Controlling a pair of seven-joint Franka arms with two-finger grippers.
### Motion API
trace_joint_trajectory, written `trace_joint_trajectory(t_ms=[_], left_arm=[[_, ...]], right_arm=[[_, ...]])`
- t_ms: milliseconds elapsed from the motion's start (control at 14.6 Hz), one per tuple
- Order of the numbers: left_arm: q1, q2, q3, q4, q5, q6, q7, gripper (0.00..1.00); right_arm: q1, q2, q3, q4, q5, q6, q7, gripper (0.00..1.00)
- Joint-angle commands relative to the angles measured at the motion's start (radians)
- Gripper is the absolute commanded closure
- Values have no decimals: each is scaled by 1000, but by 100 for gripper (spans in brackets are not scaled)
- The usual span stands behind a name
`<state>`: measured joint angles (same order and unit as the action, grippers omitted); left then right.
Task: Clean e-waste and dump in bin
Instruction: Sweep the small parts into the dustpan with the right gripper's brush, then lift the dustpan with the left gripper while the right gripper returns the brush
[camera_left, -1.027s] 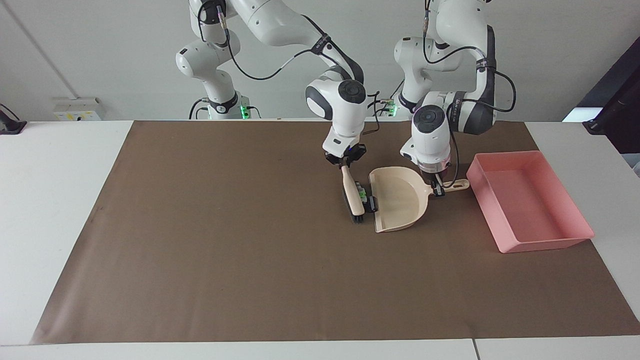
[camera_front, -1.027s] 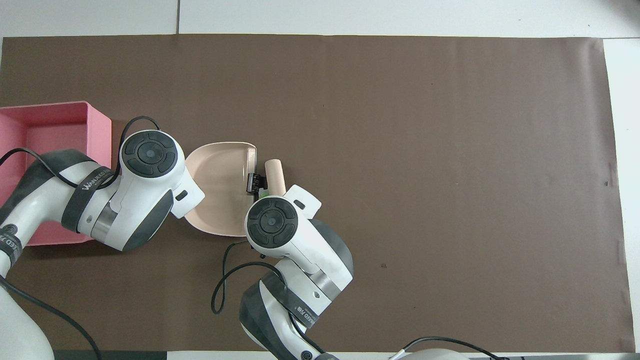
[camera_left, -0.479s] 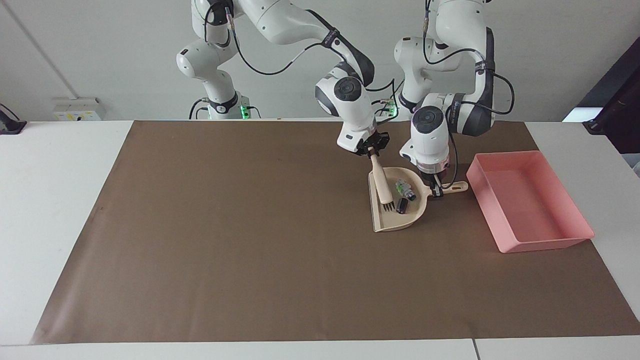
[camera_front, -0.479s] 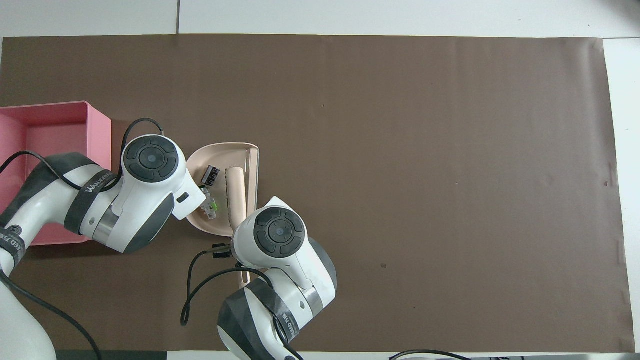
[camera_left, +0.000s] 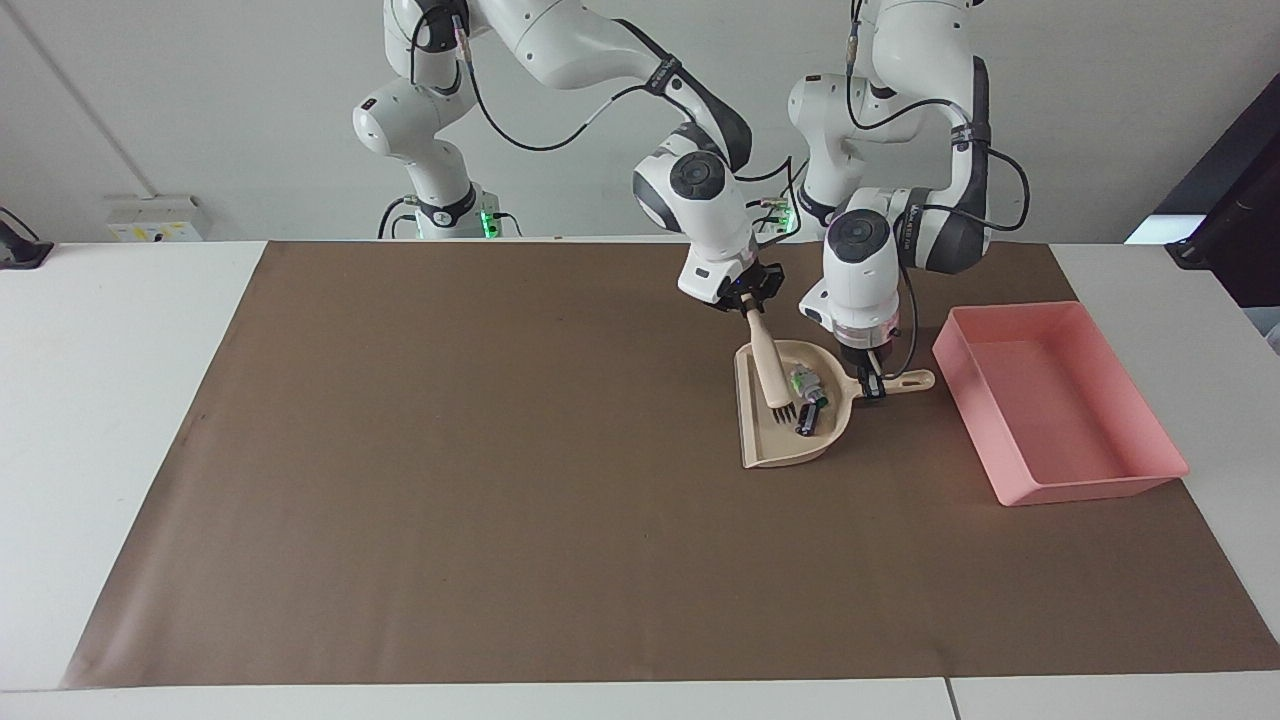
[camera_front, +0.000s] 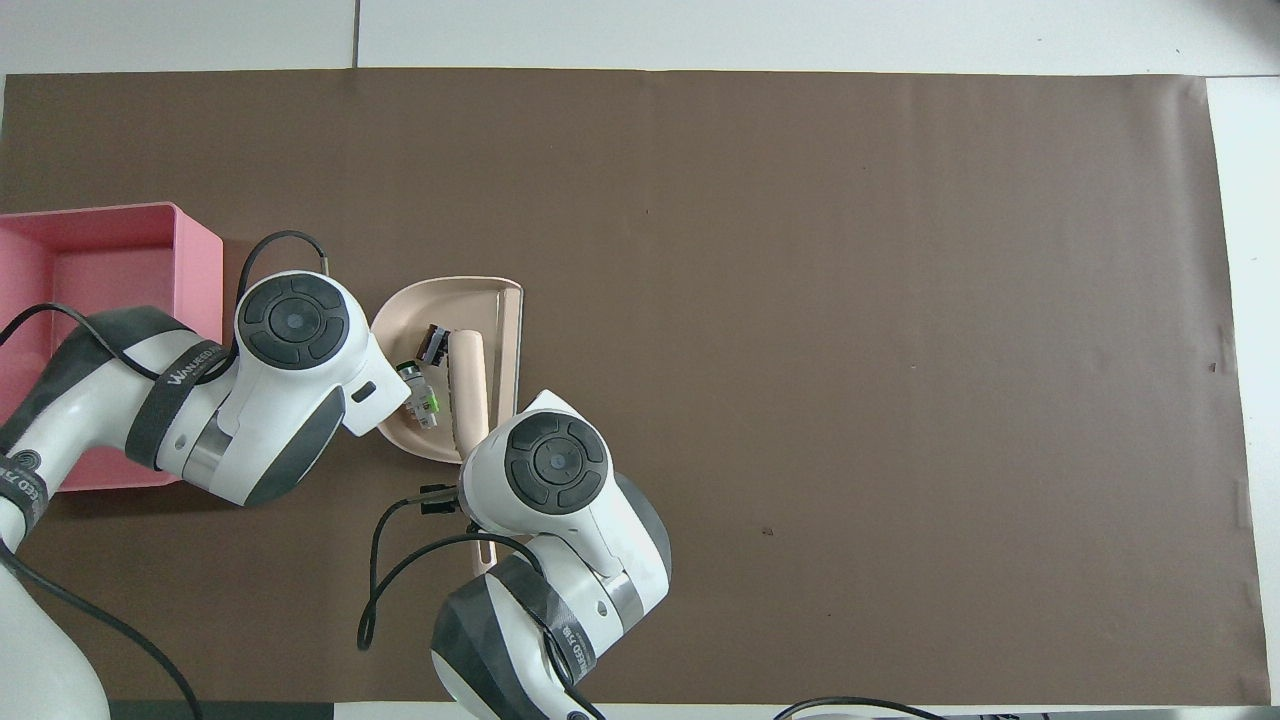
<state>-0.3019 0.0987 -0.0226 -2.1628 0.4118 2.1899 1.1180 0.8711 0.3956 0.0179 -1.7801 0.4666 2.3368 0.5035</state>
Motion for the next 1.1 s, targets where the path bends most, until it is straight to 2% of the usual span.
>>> trace_joint_trajectory(t_ms=[0,137,411,548,753,890,1027], left_arm=[[35,-4,1,-9,-72,48,90,100],[44,4,3,-2,-122,41,152,100],[60,-2,4,24,-200,25,201,100],[60,-7,12,81,-205,-59,223,100],[110,-14,15,162,-287,-166,302,100],[147,-25,15,190,-315,-221,354,100],[173,-27,15,193,-365,-228,394,100]], right_arm=[[-6,-65,-9,-5,-25,-91,22,100],[-49,-197,-12,-47,-132,-204,101,100],[-200,-383,-10,-88,-203,-434,96,100],[-305,-472,-9,-134,-217,-485,25,100],[-456,-534,-10,-151,-278,-614,-72,100],[-541,-543,-9,-183,-344,-625,-114,100],[-636,-573,-9,-258,-381,-608,-192,100]])
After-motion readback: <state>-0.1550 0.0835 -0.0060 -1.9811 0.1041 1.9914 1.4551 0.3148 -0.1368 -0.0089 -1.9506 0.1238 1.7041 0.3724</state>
